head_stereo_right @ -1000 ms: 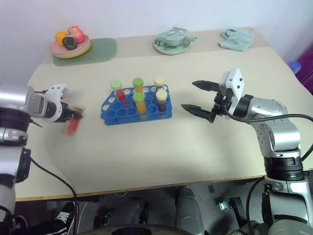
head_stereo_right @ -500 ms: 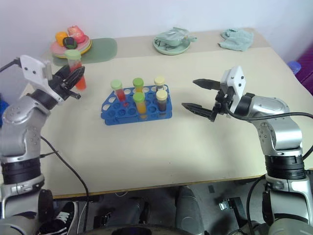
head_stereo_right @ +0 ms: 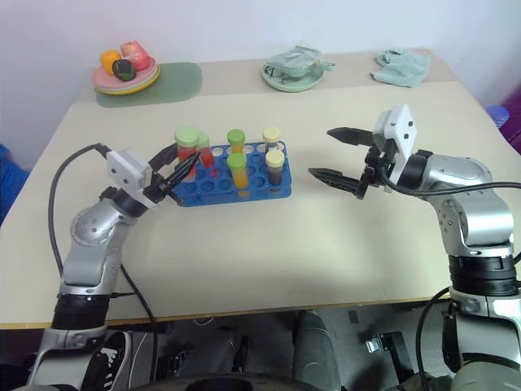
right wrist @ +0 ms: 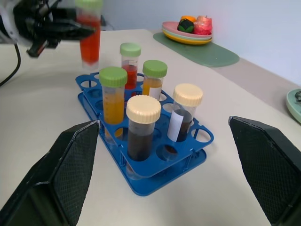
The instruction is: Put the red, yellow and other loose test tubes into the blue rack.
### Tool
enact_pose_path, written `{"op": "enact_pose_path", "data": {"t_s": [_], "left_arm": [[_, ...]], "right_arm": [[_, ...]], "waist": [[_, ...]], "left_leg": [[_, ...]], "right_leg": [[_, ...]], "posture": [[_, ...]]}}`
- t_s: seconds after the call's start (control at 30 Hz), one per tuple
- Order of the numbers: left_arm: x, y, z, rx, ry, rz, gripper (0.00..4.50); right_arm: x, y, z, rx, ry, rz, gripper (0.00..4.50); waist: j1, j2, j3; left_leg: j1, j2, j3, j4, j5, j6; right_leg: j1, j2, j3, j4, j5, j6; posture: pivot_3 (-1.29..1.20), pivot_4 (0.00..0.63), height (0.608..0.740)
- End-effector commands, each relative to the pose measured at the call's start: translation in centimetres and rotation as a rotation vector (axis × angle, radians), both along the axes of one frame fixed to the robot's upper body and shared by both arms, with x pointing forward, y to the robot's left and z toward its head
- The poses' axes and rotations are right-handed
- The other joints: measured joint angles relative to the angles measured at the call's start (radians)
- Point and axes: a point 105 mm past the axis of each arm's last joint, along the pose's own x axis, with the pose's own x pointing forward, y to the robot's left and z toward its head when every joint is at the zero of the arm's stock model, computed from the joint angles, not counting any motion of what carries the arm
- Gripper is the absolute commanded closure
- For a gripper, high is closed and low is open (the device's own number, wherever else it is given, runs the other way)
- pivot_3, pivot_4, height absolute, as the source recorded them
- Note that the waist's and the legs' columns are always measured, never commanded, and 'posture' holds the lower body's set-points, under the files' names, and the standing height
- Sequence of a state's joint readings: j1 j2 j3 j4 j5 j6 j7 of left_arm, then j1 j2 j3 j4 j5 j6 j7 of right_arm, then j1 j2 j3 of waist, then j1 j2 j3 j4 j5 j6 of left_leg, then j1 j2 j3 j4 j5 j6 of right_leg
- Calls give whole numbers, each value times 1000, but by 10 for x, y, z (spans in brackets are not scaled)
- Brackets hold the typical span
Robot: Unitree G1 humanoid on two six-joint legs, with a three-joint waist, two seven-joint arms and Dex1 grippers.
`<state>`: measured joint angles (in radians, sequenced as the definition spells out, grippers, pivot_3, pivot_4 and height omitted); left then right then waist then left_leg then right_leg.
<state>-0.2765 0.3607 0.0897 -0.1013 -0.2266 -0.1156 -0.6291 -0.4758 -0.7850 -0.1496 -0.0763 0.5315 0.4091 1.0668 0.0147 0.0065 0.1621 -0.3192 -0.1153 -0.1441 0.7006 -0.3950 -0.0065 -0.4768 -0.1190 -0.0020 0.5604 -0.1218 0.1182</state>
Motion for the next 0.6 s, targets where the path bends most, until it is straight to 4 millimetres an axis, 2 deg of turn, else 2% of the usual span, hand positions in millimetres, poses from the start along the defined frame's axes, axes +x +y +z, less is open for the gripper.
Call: {"op": "enact_pose_path", "data": {"t_s": [0.03,0.23,0.6], "left_arm": [[-4,-3,0,5,-43,-12,3762],[4,-4,-11,-44,-11,-2,3762],[9,-23,-32,-109,46,-18,3762]], "right_arm": [[-8,-5,16,-5,-57,-5,0],[-10,-9,18,-13,-63,-25,0],[-12,-10,19,-22,-70,-34,0]], "waist": [[-1,0,0],[-1,0,0],[0,0,0]], "left_leg": [[0,0,0,0,0,0],[0,0,0,0,0,0],[1,0,1,0,0,0]], "right_leg": [[0,0,0,0,0,0],[0,0,0,0,0,0],[1,0,0,0,0,0]], "posture": [[0,150,740],[0,150,740],[0,150,740]]}}
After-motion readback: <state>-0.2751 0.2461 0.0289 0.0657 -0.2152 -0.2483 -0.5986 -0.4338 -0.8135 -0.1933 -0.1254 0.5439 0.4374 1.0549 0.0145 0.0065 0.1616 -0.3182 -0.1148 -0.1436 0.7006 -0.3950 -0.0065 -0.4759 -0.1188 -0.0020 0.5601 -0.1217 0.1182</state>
